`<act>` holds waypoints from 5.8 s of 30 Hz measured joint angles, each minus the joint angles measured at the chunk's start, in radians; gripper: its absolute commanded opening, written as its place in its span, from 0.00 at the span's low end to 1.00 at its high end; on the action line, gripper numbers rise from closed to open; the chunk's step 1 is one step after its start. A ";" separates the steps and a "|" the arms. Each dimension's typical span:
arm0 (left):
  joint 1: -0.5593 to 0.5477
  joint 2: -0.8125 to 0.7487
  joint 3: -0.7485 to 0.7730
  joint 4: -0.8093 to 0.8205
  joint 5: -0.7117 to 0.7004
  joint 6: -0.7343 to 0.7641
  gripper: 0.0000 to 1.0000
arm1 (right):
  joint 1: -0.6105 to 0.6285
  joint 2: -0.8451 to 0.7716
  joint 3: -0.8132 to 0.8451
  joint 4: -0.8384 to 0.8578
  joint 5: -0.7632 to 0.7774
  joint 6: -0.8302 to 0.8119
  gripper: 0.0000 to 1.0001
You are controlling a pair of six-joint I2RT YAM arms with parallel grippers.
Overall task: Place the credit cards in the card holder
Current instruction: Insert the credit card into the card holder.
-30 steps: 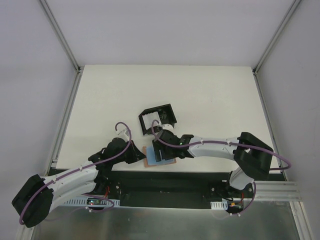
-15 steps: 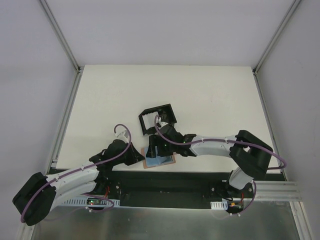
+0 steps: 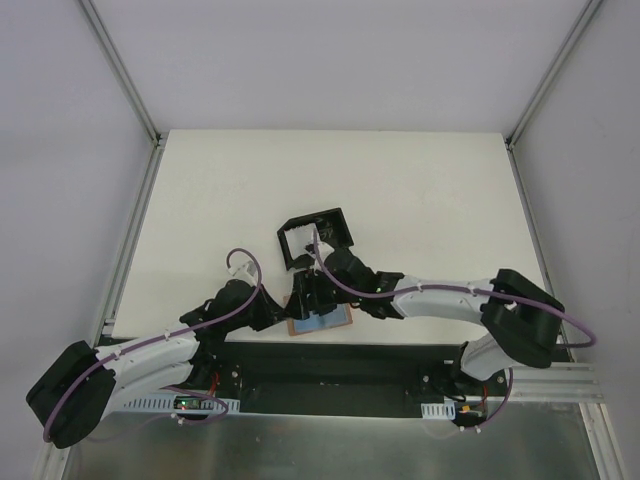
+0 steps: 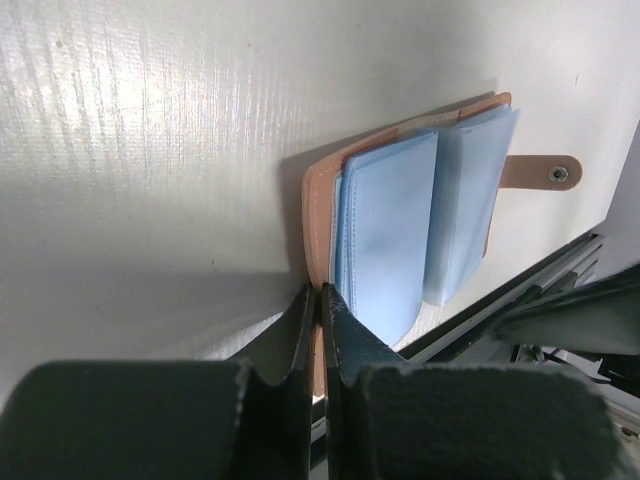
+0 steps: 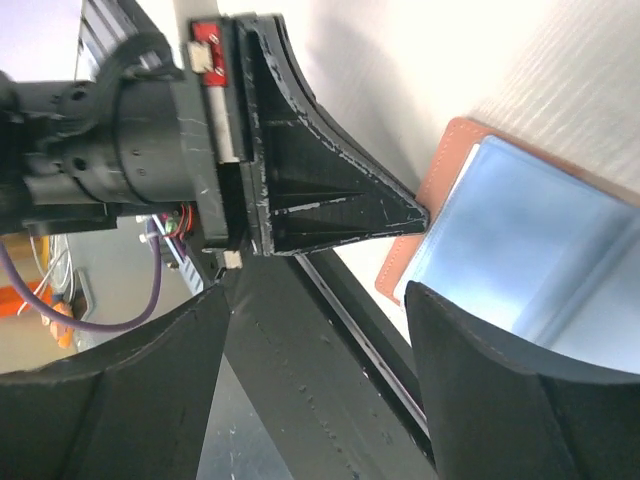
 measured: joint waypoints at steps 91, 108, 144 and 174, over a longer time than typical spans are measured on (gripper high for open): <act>0.001 0.156 0.062 0.076 0.002 0.076 0.00 | -0.061 0.036 -0.050 -0.076 0.084 0.063 0.62; 0.001 0.166 0.062 0.090 0.002 0.068 0.00 | -0.048 -0.073 -0.039 0.027 -0.062 0.055 0.70; 0.001 0.162 0.060 0.093 0.005 0.068 0.00 | -0.098 0.029 -0.104 0.003 0.037 0.126 0.65; 0.001 0.174 0.023 0.165 -0.005 0.000 0.00 | -0.093 -0.228 -0.111 -0.019 0.080 0.072 0.68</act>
